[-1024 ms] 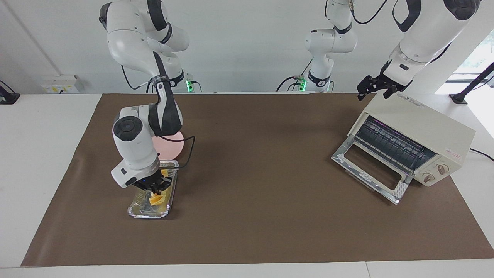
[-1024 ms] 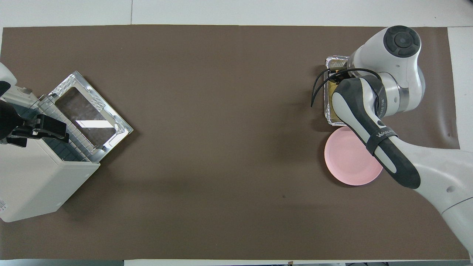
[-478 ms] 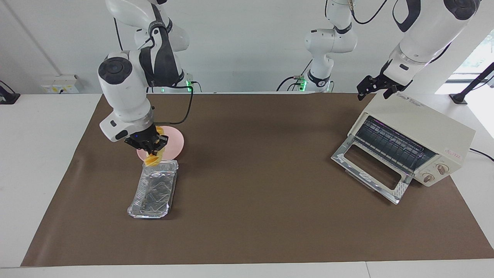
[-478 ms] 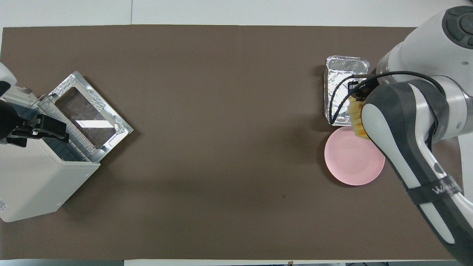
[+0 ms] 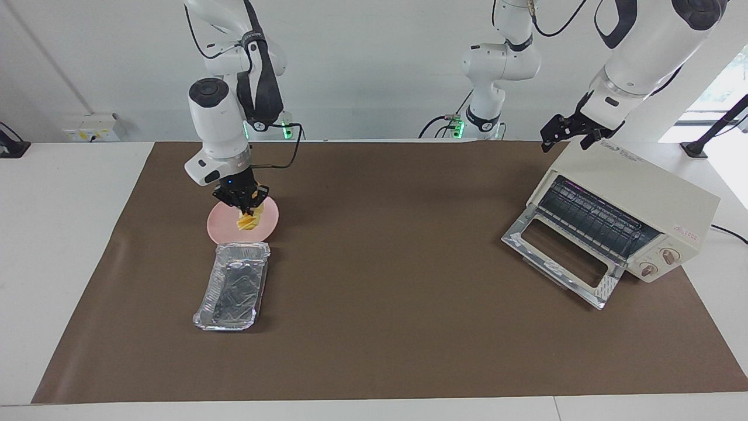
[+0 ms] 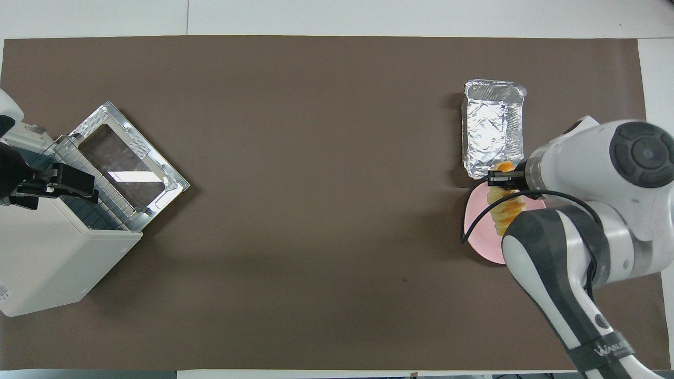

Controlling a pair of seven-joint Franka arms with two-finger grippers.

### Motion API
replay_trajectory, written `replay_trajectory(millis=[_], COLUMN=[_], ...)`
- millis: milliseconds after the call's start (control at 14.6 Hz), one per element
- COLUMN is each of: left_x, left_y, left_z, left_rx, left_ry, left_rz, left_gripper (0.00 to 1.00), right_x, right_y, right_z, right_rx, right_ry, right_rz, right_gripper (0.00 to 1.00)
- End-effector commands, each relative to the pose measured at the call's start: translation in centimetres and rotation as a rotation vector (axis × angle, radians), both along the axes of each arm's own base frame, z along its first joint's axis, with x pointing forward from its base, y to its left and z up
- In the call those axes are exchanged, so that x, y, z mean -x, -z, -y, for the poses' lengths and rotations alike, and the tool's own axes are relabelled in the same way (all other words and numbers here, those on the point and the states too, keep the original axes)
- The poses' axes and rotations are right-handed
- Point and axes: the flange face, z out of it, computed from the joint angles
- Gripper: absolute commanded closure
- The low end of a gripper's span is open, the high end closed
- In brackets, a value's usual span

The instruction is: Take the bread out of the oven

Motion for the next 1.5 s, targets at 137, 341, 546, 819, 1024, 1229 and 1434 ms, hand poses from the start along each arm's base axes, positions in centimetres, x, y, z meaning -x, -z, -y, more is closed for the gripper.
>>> replay_trajectory(millis=[137, 341, 546, 819, 1024, 1229, 1434], left_x=[0.3, 0.3, 0.3, 0.3, 0.3, 0.3, 0.3], left_y=[-0.4, -0.4, -0.4, -0.4, -0.4, -0.4, -0.4], left_z=[-0.4, -0.4, -0.3, -0.4, -0.4, -0.4, -0.3], left_rx=[0.010, 0.010, 0.010, 0.010, 0.010, 0.010, 0.010], left_ry=[-0.007, -0.007, -0.005, -0.007, -0.007, -0.007, -0.005], left_rz=[0.016, 0.016, 0.016, 0.016, 0.016, 0.016, 0.016], left_gripper=[0.00, 0.00, 0.00, 0.00, 0.00, 0.00, 0.00], right_x=[1.5, 1.5, 1.6, 1.6, 0.6, -1.6, -4.1], right_y=[5.7, 6.3, 6.4, 6.2, 4.3, -0.6, -8.4], right_z=[3.4, 3.4, 3.3, 2.9, 2.7, 2.4, 2.0], right_rx=[-0.025, -0.027, -0.027, -0.025, -0.017, -0.004, 0.004], right_ry=[-0.005, -0.002, 0.001, 0.006, 0.007, 0.001, -0.032], right_rz=[0.070, 0.061, 0.054, 0.025, -0.011, -0.076, -0.088], right_gripper=[1.00, 1.00, 1.00, 0.00, 0.00, 0.00, 0.00])
